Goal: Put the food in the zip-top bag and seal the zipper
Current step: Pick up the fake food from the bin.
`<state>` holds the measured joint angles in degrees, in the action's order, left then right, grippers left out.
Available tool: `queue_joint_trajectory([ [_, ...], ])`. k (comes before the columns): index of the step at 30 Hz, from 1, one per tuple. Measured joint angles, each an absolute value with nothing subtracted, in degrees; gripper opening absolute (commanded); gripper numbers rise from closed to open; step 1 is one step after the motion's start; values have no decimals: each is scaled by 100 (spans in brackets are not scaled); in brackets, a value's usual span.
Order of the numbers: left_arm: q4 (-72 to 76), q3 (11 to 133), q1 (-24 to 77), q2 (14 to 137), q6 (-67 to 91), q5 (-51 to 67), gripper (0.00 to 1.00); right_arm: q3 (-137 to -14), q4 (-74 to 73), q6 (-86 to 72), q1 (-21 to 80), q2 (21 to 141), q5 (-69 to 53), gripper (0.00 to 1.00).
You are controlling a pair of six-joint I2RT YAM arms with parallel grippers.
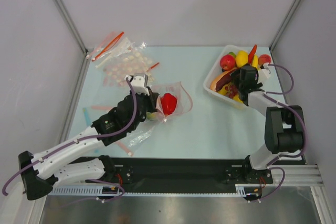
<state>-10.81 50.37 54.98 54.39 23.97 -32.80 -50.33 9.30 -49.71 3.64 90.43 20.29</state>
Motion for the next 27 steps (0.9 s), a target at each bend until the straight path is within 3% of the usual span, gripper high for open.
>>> queue_joint_trajectory([
  [7, -1081, 5035, 5498, 5454, 2397, -3277, 0, -5500, 1190, -5170, 364, 9690, 2204, 84],
  [13, -1081, 5035, 5498, 5452, 2397, -3277, 0, -5909, 1269, -5271, 364, 10097, 2375, 64],
  [16, -1081, 5035, 5498, 5437, 2397, -3275, 0, -5979, 1278, -5260, 362, 10287, 2438, 63],
  [19, -1081, 5035, 5498, 5419, 2399, -3275, 0, -6123, 1262, -5242, 362, 10488, 2429, 55],
  [20, -1081, 5035, 5498, 5417, 2397, -3275, 0, -6149, 1258, -5236, 362, 10516, 2427, 49],
  [21, -1081, 5035, 5498, 5411, 2397, -3273, 0, -6163, 1256, -5221, 362, 10530, 2416, 34],
  [23, -1081, 5035, 5498, 5411, 2399, -3269, 0, -6160, 1249, -5207, 362, 10532, 2379, 25],
  [27, -1081, 5035, 5498, 5411, 2399, -3260, 0, -6147, 1271, -5188, 355, 10490, 2320, 18],
])
